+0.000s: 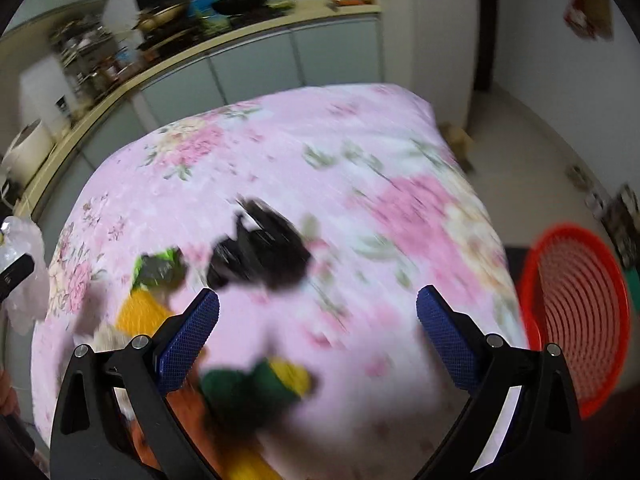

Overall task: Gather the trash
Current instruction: 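Grasp the clear plastic bag with the left gripper while the right gripper approaches the black bag, then grasp the black plastic bag with the right gripper and lift it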

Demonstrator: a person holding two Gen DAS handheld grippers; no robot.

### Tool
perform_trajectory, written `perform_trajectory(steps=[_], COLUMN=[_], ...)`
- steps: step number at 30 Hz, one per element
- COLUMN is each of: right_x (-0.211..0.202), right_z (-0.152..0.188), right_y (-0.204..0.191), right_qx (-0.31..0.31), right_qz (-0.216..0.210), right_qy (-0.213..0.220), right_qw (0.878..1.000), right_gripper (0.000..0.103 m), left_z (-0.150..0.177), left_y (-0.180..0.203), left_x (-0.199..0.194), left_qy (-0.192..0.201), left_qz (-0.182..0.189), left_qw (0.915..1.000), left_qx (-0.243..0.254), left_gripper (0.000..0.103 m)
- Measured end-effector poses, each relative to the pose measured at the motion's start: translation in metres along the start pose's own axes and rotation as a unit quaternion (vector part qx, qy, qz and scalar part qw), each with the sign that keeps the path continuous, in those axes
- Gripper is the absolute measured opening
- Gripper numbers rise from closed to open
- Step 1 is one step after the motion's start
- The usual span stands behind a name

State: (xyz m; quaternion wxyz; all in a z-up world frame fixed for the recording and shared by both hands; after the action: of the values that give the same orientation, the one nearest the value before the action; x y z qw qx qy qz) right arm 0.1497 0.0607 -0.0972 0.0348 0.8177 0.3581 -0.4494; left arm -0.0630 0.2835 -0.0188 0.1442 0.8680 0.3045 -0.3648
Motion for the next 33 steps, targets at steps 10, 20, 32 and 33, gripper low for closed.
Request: perform_trajectory(steps=[10,20,32,33], right_x=[0.068,0.059,-0.031,-0.039], right_z=[-0.022,-0.019,-0.029,-0.029], right_y=[-0.034,-0.043,-0.038,-0.038], right_qx=[-0.071,-0.092,-0.077,-0.075], right_qz=[-0.015,-0.02,-0.031,-0.034], right_qy=[-0.052,-0.042,0.052,0.06], right_qw=[0.996,0.995,0.995,0.995], right_gripper=[0.078,0.044,0.044,0.044], left_z=[0.005,0.006,-0.004,-0.005], left_y=[-0.011,-0.001,0.025,0.027], left_x=[0.0,-0.001,-0.025,-0.027], left_qy=[-0.005,-0.001,0.038,0.041], left_qz=[-0.018,-0.023,-0.005,-0.004], left_qw=[0.9998,0.9997,0.9991,0.999], left_qx=[-0.007,0.004,0.018,0.019], left_gripper=[0.043,0.043,0.043,0.043])
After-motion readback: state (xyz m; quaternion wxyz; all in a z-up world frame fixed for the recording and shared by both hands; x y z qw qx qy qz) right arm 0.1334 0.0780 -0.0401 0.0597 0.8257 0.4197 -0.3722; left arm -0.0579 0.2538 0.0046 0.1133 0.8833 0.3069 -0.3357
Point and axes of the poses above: each gripper's, at about its wrist camera, not at the fingertips, and x roughly the way its jaws point, y to its right, z to its underside, the point moved 3 cm from there along x, roughly the way its jaws point, and after that the axes turned 9 degrees about -z, right-handed, at the moved point
